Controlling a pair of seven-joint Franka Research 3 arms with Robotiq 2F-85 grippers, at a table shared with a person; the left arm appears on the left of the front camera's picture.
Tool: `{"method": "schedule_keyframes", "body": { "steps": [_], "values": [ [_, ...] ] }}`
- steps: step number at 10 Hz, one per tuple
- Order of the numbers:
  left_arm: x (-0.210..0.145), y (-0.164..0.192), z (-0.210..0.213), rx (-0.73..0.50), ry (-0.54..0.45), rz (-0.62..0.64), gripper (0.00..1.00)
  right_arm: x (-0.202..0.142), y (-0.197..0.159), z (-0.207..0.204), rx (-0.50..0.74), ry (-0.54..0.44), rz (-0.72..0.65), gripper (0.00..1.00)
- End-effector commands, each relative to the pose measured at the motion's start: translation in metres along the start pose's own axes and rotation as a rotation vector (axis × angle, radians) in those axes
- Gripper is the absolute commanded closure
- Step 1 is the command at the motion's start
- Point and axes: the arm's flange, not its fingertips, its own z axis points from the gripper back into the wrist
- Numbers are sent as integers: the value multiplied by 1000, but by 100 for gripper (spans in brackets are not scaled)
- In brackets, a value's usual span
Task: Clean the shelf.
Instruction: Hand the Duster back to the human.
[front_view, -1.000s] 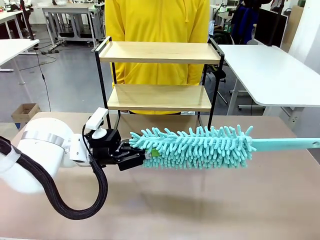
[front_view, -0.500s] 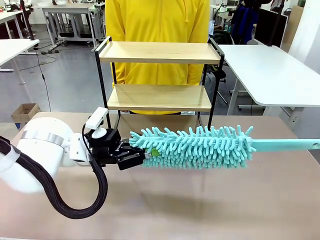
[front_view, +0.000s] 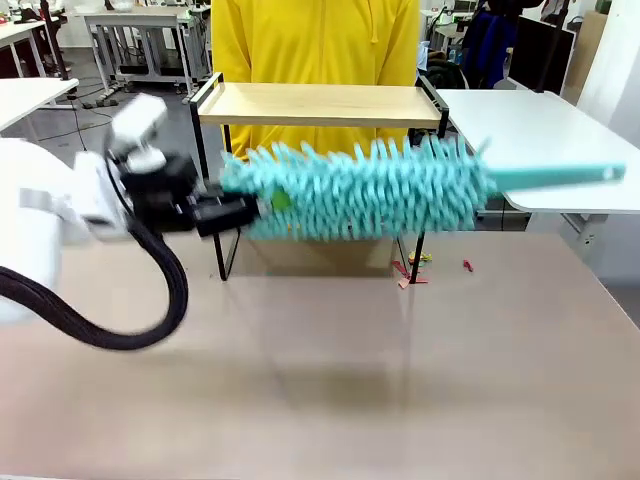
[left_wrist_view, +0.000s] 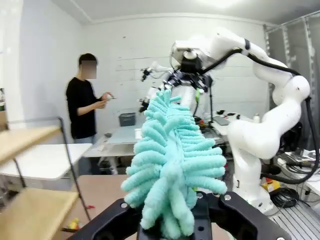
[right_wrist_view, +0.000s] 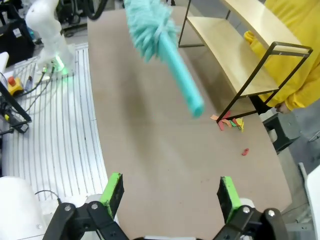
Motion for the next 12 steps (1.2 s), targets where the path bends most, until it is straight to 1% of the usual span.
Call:
{"method": "schedule_keyframes", "body": {
  "steps": [1,2,4,5,6,8,9,10,12],
  "values": [
    [75,-13,10,142,37,-21,83,1,-1,1,7,-12,10,0],
    [113,-13,20,199,21,-52,83,1,-1,1,7,-12,10,0],
    [171,-14,51,379,-15,-112,83,1,-1,1,7,-12,10,0],
    [194,-15,76,505,-44,-133,83,1,-1,1,7,-12,10,0],
    [205,-13,100,627,-52,-137,83,1,-1,1,7,-12,10,0],
    [208,-7,156,843,-91,-146,83,1,-1,1,7,-12,10,0],
    [203,-7,184,917,-126,-151,83,1,-1,1,7,-12,10,0],
    [195,-13,206,962,-164,-150,83,1,-1,1,7,-12,10,0],
    [179,-28,248,1171,-148,-207,83,1,-1,1,7,-12,10,0]
  ]
}}
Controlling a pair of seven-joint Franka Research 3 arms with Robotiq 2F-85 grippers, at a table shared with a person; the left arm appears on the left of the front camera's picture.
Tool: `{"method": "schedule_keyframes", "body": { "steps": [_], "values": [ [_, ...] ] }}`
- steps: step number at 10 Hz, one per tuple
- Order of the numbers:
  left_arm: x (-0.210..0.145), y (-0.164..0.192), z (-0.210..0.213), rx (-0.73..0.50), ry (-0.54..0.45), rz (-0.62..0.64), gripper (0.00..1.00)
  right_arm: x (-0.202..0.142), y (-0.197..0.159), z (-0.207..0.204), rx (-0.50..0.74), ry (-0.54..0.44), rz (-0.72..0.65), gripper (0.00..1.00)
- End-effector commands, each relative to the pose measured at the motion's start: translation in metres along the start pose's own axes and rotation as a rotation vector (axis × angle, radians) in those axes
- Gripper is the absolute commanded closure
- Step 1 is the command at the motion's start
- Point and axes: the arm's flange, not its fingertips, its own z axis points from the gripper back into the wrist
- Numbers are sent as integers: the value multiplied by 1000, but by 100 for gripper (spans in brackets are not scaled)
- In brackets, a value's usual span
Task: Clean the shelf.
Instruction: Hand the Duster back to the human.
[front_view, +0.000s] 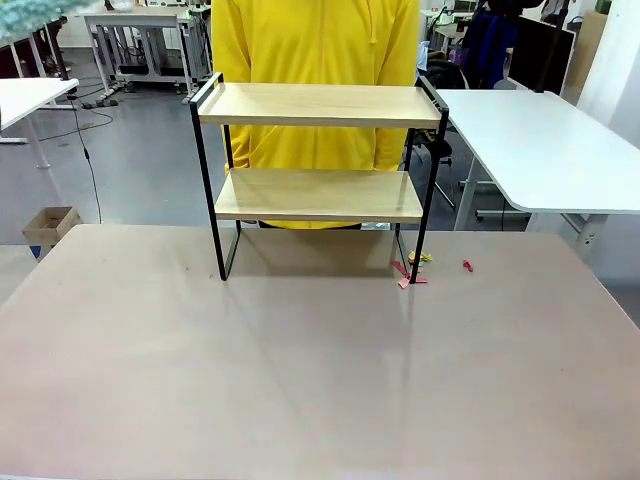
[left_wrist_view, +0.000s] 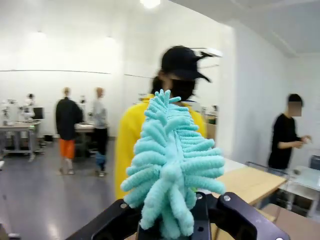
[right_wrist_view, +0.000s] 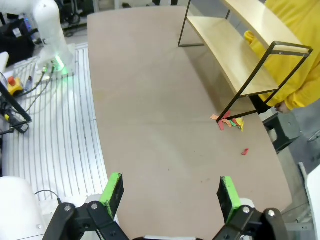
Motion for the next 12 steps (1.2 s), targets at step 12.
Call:
{"method": "schedule_keyframes", "body": {
  "steps": [12],
  "values": [
    [-231,60,73,288,109,0,83,1,-1,2,6,-13,11,0]
  ]
}}
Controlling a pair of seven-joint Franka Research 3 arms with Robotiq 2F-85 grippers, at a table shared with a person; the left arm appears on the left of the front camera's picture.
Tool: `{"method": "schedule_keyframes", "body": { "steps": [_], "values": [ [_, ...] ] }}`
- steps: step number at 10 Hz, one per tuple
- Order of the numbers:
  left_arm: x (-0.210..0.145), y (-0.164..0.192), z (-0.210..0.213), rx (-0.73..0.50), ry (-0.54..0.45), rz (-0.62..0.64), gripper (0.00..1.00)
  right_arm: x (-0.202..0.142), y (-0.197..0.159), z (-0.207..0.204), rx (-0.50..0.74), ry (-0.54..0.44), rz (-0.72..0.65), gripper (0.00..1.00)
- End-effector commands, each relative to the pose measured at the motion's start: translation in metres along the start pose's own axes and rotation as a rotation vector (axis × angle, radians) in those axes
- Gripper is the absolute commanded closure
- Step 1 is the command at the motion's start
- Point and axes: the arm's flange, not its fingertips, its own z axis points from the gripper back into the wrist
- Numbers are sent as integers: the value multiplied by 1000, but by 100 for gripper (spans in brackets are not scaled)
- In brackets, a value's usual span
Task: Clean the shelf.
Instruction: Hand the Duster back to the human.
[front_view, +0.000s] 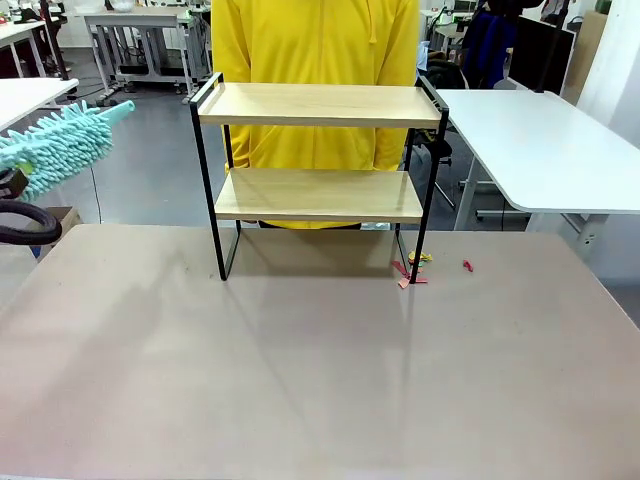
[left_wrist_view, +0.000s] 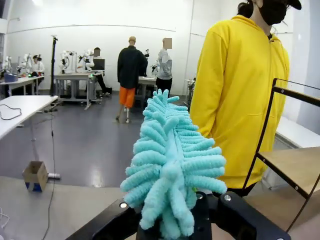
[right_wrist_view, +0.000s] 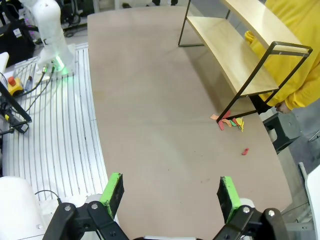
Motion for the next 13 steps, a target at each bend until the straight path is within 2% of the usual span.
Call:
{"method": "schedule_keyframes", "body": {
  "steps": [1,2,13],
  "values": [
    [-22,-30,42,-81,-85,0,83,1,0,2,6,-14,11,0],
    [0,0,0,0,0,0,83,1,0,2,6,-14,11,0],
    [0,0,0,0,0,0,83,1,0,2,6,-14,11,0]
  ]
}}
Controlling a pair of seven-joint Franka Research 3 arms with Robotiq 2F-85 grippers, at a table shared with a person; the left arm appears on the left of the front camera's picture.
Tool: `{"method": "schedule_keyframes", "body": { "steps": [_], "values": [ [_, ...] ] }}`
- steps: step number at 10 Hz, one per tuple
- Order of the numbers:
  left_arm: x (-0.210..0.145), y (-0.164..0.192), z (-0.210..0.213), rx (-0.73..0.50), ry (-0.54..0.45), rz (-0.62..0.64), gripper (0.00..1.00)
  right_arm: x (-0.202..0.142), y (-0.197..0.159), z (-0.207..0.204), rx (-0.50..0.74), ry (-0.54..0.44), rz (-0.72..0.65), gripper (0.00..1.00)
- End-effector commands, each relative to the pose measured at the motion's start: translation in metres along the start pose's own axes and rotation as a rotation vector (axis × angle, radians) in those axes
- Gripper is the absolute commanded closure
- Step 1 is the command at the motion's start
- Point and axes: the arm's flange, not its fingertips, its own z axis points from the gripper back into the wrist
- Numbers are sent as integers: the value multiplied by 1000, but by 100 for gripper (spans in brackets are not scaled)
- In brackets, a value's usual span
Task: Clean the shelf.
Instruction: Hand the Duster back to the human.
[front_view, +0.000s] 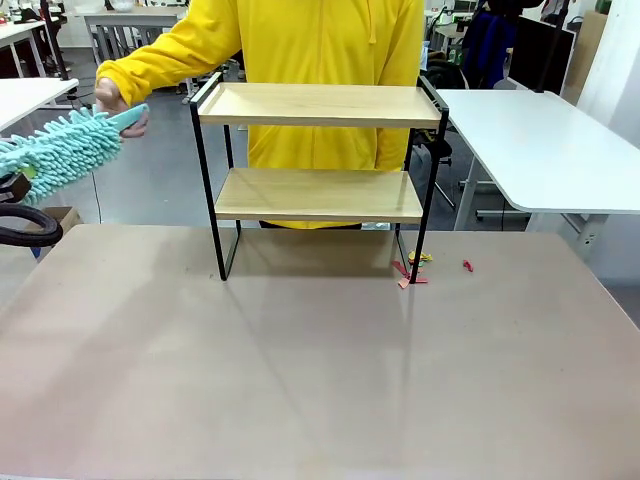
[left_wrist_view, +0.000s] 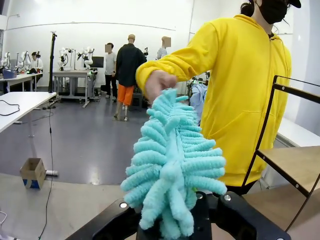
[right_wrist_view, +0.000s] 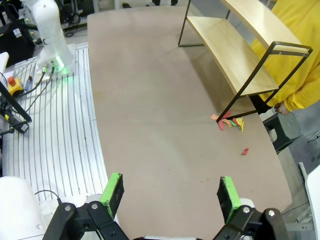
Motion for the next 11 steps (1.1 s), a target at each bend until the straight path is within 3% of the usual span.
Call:
{"method": "schedule_keyframes", "body": {
  "steps": [1,5,6,8,11],
  "values": [
    [4,-1,1,0,-10,-10,83,1,0,2,6,-14,11,0],
    [4,-1,1,0,-10,-10,83,1,0,2,6,-14,11,0],
    [0,-1,-1,-3,1,-1,53,1,0,2,6,-14,11,0],
    [33,-14,18,-65,72,13,0,1,0,2,6,-14,11,0],
    [68,-32,34,-88,198,82,2,1,0,2,6,-14,11,0]
  ]
}}
